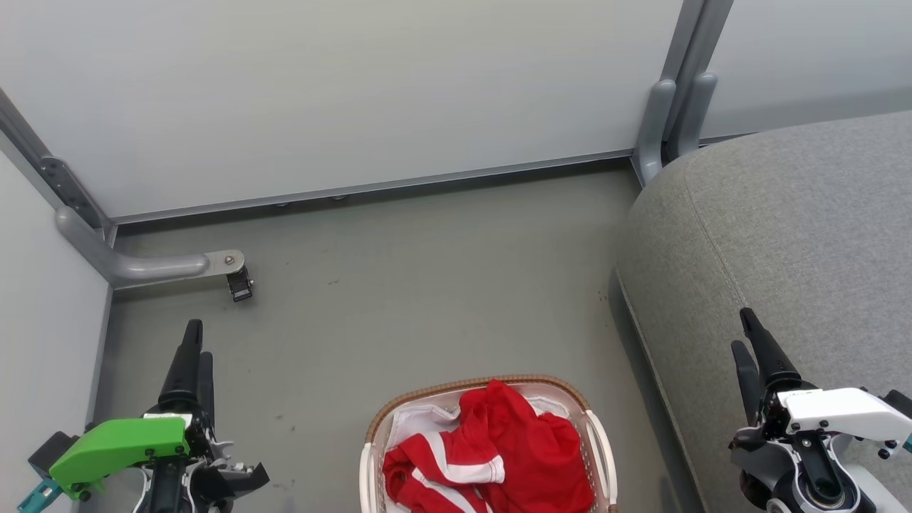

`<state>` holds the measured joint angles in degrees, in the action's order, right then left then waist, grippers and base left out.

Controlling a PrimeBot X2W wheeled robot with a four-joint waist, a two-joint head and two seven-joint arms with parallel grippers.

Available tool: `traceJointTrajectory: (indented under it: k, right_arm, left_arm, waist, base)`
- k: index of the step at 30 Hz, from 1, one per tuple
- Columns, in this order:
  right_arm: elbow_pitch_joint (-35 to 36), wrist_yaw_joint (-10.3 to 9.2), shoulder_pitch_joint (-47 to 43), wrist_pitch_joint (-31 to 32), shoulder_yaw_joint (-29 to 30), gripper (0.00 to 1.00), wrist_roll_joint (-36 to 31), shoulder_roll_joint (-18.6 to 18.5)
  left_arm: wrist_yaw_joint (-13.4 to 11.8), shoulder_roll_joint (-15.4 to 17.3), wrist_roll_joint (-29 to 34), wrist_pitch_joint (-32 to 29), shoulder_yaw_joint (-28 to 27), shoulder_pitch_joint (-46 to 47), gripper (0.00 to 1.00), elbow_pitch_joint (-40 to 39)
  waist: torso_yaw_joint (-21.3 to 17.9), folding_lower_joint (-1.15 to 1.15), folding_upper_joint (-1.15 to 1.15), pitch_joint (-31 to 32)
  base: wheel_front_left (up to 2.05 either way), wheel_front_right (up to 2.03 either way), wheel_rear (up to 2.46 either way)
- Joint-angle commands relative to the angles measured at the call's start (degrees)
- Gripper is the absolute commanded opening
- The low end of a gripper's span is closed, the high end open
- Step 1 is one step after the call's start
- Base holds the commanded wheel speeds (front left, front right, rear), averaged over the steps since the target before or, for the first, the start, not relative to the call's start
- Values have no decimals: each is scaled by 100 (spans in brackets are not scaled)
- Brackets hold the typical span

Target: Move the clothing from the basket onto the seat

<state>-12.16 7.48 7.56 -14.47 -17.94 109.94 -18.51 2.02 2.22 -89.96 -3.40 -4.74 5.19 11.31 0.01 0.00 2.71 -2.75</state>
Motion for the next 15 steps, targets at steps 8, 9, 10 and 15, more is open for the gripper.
traceJointTrajectory:
  k: [8, 9, 10, 15]
  right_arm:
    - [158, 1, -20, -15, 446, 100, -931, 156]
    - [168, 1, -22, -15, 465, 100, -975, 166]
    - [168, 1, -22, -15, 465, 100, -975, 166]
    - [331, 1, -58, -20, 705, 100, -1711, 291]
  left_arm:
    - [105, 28, 621, 256, 133, -49, 100, -193]
    - [109, 29, 649, 267, 139, -53, 100, -197]
    - [109, 29, 649, 267, 139, -53, 100, -197]
    - [150, 33, 1064, 413, 211, -94, 100, -272]
  waist:
    - [3, 0, 3, -7]
    - [3, 0, 3, -7]
    - [3, 0, 3, -7]
    - [7, 0, 3, -5]
  base:
    - [0, 0, 0]
    - [0, 0, 0]
    - [0, 0, 0]
    - [0, 0, 0]
